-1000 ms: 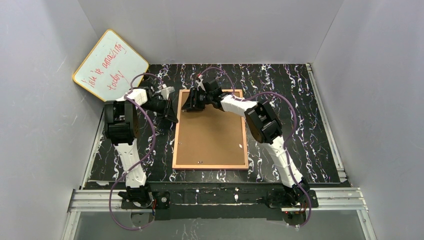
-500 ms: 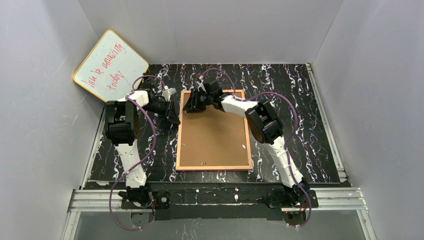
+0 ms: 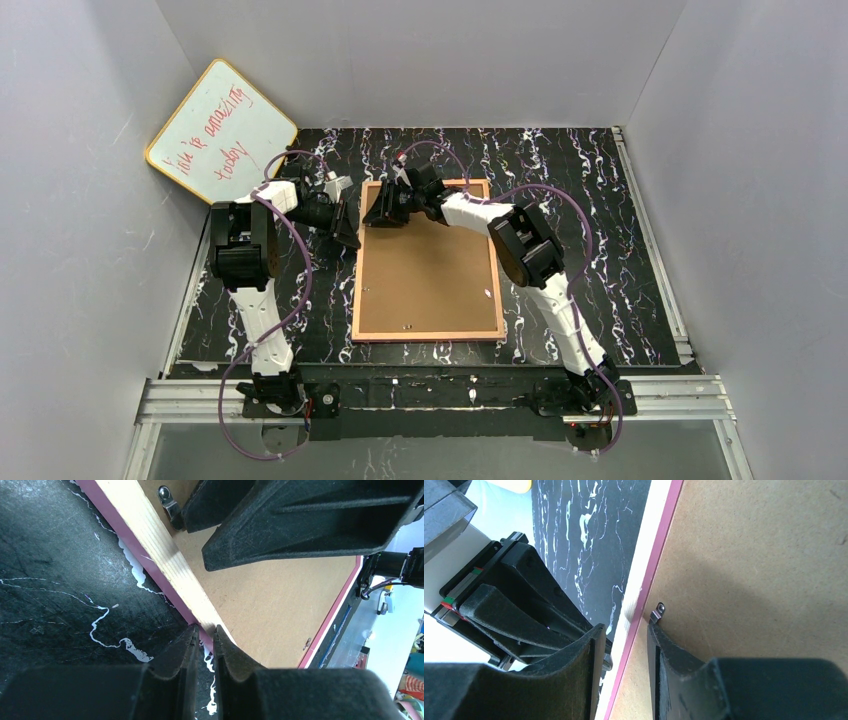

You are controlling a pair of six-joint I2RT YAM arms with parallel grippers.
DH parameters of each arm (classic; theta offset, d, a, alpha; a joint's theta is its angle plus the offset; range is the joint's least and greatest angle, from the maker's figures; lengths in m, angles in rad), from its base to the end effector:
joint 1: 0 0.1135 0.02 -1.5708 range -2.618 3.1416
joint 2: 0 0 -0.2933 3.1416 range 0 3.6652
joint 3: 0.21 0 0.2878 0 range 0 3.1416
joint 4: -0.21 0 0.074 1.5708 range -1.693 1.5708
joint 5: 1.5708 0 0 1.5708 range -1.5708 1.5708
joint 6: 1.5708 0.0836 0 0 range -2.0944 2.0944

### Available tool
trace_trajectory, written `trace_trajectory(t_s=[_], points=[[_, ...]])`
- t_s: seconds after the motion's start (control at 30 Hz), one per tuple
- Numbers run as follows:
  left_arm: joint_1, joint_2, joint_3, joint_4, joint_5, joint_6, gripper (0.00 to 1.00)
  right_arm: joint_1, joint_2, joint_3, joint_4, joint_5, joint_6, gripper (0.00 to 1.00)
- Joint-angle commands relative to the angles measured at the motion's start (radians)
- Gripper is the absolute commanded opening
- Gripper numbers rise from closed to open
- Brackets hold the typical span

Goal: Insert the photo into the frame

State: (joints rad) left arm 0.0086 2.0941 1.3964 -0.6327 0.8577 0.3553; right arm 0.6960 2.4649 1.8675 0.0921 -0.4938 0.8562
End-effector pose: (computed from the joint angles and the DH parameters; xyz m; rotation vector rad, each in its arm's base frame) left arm 0.4520 -0.0593 0.1077 0.5782 2.4861 -1.0904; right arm 0.4690 0.4435 0.1170 -0.1587 2.3502 1.3814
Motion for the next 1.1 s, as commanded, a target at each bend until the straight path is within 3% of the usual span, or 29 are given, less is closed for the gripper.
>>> trace_trajectory(t_s=[0.0,1.07], points=[[-0.045,0.054,-0.06,-0.012,-0.153,0.057,0.07,0.006,0.041,0.01,0.039,-0.005,0.02,0.44],[-0.044,0.052,-0.065,-0.014,-0.165,0.077,0.05,0.009,0.087,0.07,0.063,0.071,0.043,0.41]])
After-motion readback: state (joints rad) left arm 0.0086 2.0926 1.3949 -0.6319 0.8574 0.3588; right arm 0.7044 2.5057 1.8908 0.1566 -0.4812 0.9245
